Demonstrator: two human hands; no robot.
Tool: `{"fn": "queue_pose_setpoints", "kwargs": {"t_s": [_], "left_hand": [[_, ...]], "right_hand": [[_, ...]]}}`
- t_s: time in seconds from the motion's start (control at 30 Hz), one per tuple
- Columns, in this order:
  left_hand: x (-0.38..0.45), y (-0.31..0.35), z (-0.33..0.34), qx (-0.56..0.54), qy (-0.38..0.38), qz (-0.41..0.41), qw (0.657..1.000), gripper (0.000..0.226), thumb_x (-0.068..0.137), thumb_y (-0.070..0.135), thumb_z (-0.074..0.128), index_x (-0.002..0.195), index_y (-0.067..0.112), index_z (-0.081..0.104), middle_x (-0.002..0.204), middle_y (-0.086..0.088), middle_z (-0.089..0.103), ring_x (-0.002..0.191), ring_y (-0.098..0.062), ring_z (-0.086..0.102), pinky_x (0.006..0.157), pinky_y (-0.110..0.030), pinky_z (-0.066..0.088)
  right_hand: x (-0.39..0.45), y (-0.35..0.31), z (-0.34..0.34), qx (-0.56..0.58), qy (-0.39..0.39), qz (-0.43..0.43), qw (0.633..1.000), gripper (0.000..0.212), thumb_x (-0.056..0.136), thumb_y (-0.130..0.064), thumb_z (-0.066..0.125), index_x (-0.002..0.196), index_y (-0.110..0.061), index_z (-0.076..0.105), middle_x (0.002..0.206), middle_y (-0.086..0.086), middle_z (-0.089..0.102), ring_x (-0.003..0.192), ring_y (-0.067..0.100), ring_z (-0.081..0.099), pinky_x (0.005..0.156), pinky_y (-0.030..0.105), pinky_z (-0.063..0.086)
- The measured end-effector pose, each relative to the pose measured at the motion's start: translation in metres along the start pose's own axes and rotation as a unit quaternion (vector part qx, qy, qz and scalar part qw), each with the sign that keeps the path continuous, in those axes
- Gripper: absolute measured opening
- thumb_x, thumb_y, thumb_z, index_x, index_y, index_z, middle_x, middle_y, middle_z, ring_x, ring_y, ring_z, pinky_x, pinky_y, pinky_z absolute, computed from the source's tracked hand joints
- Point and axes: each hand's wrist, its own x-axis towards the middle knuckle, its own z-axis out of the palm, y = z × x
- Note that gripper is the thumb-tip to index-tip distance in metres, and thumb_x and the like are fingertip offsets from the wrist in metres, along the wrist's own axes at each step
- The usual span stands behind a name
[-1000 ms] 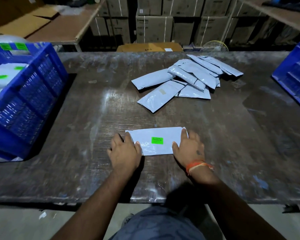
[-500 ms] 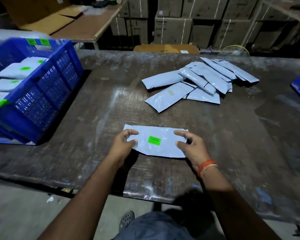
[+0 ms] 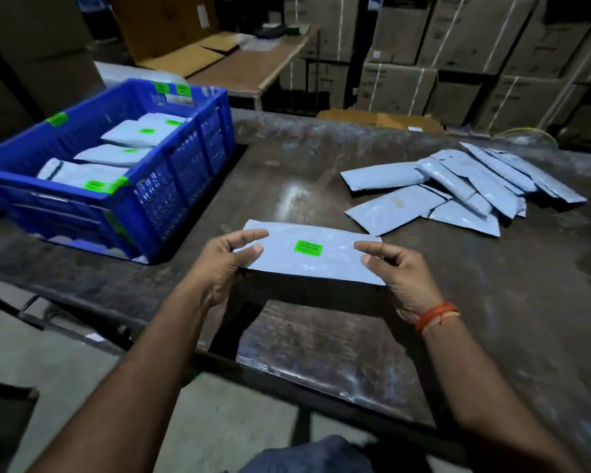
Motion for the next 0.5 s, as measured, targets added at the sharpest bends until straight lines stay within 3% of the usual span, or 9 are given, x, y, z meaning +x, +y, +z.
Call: {"fn": "queue_pose_setpoints", "kwargs": {"t_s": [0.07,0.13,0.2,0.3,0.4,0.5], "left_hand": [[0.003,0.028,-0.027,0.014,-0.004,0.025,1.000,0.033,0.093,-0.002,0.064,0.123,0.010,0.070,0.119,-0.001,0.070,0.091,-0.013,0.070,0.069,-0.024,0.058],[0.006,0.058,-0.057,0.038,-0.008,0.060,0.997,0.036,0.089,0.001,0.070,0.123,0.013,0.071,0.134,0.009,0.064,0.112,-0.014,0.065,0.080,-0.026,0.058],[0.006,0.088,-0.086,0.063,-0.015,0.090,0.994,0.037,0.086,0.004,0.075,0.121,0.015,0.072,0.137,0.006,0.063,0.119,-0.017,0.060,0.082,-0.026,0.057],[0.002,0.124,-0.130,0.109,-0.002,0.118,0.987,0.034,0.089,0.004,0.073,0.121,0.015,0.072,0.131,0.002,0.066,0.100,-0.007,0.062,0.068,-0.017,0.054],[0.002,0.149,-0.173,0.146,0.010,0.128,0.981,0.031,0.089,0.006,0.073,0.119,0.015,0.072,0.116,-0.003,0.069,0.072,0.000,0.063,0.062,-0.018,0.052],[0.007,0.169,-0.208,0.166,0.028,0.131,0.977,0.030,0.090,0.005,0.072,0.118,0.013,0.073,0.113,-0.004,0.070,0.080,-0.005,0.065,0.064,-0.019,0.055]], "right_hand": [[0.006,-0.020,0.028,-0.005,-0.003,-0.022,1.000,0.020,0.087,-0.001,0.071,0.103,-0.013,0.076,0.107,0.001,0.075,0.100,0.009,0.067,0.089,0.021,0.050],[0.011,-0.039,0.060,-0.024,0.002,-0.047,0.999,0.020,0.084,-0.009,0.077,0.103,-0.015,0.078,0.108,0.001,0.075,0.104,0.012,0.065,0.093,0.028,0.050],[0.016,-0.055,0.093,-0.032,0.009,-0.059,0.998,0.022,0.081,-0.015,0.080,0.103,-0.018,0.078,0.110,0.000,0.075,0.105,0.012,0.065,0.091,0.032,0.052],[0.022,-0.072,0.141,-0.027,-0.003,-0.068,0.997,0.022,0.081,-0.017,0.081,0.103,-0.021,0.078,0.107,-0.007,0.075,0.100,0.012,0.065,0.084,0.037,0.053],[0.029,-0.079,0.186,-0.035,-0.007,-0.071,0.997,0.023,0.081,-0.018,0.081,0.104,-0.022,0.078,0.109,-0.007,0.074,0.103,0.012,0.063,0.085,0.039,0.054],[0.039,-0.085,0.229,-0.040,-0.005,-0.083,0.996,0.022,0.081,-0.012,0.080,0.103,-0.017,0.078,0.112,-0.005,0.073,0.108,0.008,0.063,0.083,0.032,0.054]]}}
